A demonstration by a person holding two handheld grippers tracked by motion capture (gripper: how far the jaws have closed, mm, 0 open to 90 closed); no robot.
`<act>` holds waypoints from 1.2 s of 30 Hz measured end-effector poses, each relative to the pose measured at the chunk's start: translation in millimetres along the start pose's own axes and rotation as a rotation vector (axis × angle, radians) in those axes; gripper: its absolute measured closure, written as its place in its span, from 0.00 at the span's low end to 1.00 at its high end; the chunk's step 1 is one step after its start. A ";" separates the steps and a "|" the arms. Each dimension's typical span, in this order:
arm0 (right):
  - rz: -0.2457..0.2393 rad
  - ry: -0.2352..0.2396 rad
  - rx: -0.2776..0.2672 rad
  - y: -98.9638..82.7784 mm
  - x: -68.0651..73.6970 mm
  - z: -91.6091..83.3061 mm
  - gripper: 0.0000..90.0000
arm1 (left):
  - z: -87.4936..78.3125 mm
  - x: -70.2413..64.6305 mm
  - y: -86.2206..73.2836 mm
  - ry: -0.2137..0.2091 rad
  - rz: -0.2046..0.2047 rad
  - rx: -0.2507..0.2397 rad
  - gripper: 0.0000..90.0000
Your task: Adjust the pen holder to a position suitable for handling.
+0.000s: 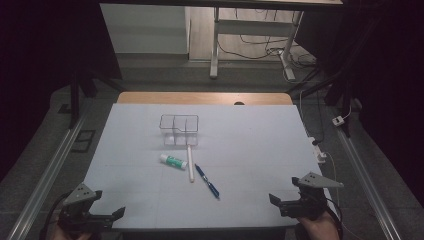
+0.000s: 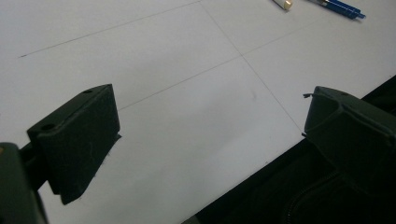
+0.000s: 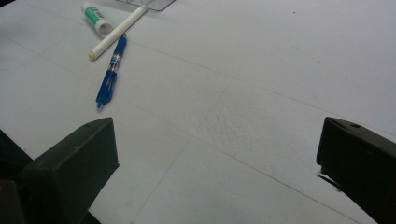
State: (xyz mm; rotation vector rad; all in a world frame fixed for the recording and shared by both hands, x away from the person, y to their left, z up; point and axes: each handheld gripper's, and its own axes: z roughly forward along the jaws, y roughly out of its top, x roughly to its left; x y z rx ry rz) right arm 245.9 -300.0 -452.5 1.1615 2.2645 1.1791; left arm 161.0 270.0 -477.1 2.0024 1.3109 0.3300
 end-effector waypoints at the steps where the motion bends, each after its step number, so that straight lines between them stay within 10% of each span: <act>1: -0.003 0.000 0.003 0.1 0.2 0.2 0.00 | 0.1 0.5 0.1 -0.007 -0.003 0.002 0.05; 17: -0.025 0.005 0.023 0.6 2.6 1.9 0.00 | -1.2 4.5 6.8 -0.119 0.004 -0.035 0.02; 36: -0.045 0.006 0.036 1.4 4.8 3.1 0.00 | 19.8 1.0 33.9 -0.090 0.051 -0.062 0.01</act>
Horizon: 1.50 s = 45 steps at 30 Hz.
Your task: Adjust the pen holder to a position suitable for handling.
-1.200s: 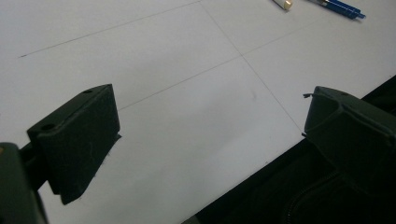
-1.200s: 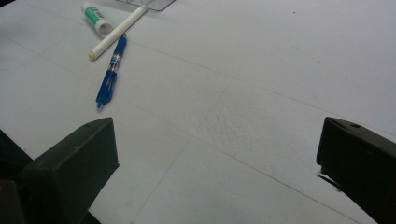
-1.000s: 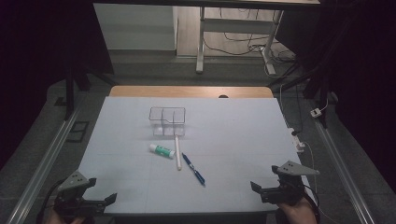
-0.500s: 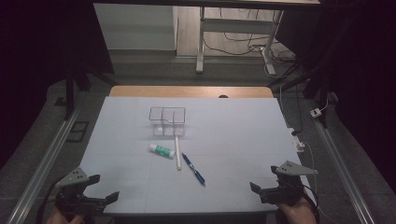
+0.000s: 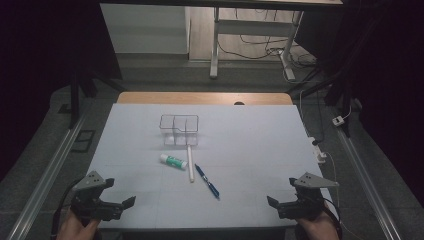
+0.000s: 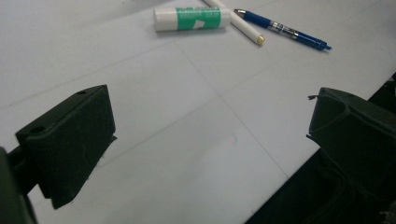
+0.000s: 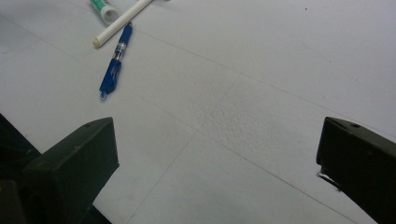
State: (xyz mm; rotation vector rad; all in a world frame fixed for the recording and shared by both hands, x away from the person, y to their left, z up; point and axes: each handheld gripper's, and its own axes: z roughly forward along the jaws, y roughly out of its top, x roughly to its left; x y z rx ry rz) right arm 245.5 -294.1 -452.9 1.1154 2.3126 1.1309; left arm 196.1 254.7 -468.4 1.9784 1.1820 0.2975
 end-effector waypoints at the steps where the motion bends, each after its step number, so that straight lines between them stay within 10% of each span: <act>1: -0.002 0.001 0.004 0.2 -0.1 0.1 0.00 | 1.8 0.5 1.6 0.003 0.000 0.001 0.01; 45: -0.013 0.006 0.020 0.5 0.4 1.9 0.00 | 87.8 42.8 82.0 0.007 0.073 0.043 0.00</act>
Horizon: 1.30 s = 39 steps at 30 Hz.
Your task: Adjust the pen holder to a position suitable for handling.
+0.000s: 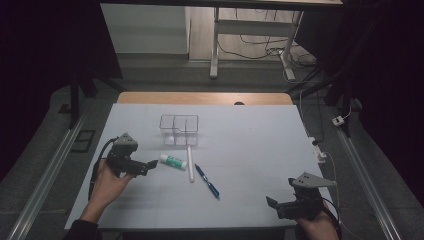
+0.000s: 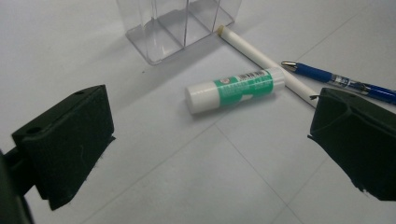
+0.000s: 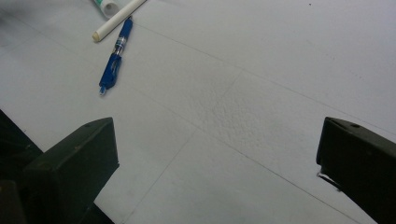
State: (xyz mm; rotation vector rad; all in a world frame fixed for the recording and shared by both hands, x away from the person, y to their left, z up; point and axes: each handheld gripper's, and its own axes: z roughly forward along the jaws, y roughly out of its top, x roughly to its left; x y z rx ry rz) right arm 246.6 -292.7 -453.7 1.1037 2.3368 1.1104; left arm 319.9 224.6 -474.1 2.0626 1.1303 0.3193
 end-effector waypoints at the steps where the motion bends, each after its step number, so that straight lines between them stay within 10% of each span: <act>1: 0.000 0.000 0.000 0.0 0.0 0.0 0.00 | 2.1 0.8 1.5 0.001 0.003 0.005 0.00; 17: 0.002 0.002 0.002 0.0 0.2 0.2 0.00 | 37.8 11.5 23.9 0.004 0.046 0.047 0.06; 34: -0.006 0.000 0.010 0.1 0.6 0.8 0.00 | 53.6 38.6 44.6 0.118 0.049 0.112 0.98; 39: -0.005 0.005 0.006 -0.1 0.2 0.9 0.00 | 63.8 46.6 54.1 0.137 0.007 0.106 0.98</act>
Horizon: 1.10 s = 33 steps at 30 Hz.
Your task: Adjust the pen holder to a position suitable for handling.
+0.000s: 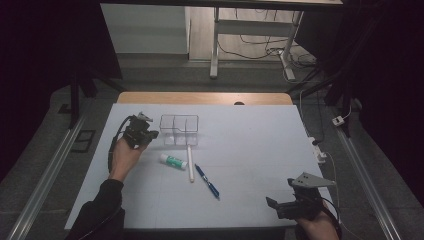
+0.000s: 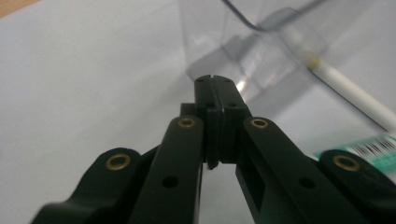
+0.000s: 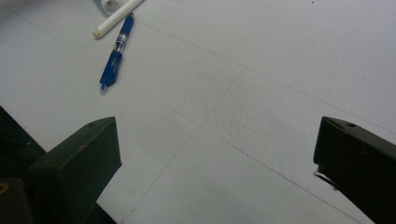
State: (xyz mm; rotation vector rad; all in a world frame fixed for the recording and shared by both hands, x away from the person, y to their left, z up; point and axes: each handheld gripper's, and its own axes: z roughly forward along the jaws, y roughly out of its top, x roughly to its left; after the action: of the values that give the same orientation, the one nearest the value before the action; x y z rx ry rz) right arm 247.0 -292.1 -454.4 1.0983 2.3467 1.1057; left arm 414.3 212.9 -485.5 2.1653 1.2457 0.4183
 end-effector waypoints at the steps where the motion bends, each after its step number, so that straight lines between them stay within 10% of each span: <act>1: 0.003 0.001 -0.001 0.0 0.2 0.0 0.00 | 4.6 3.5 2.8 0.007 -0.025 -0.003 0.99; 33: 0.004 0.002 0.000 0.0 -0.1 -0.2 0.00 | 30.1 -24.1 31.7 -0.039 0.015 -0.010 0.98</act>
State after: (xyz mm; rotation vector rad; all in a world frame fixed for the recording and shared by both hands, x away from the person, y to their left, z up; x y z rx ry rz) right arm 246.9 -292.3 -454.3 1.1033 2.3469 1.1087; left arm 439.4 169.8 -487.9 2.1654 1.2051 0.3859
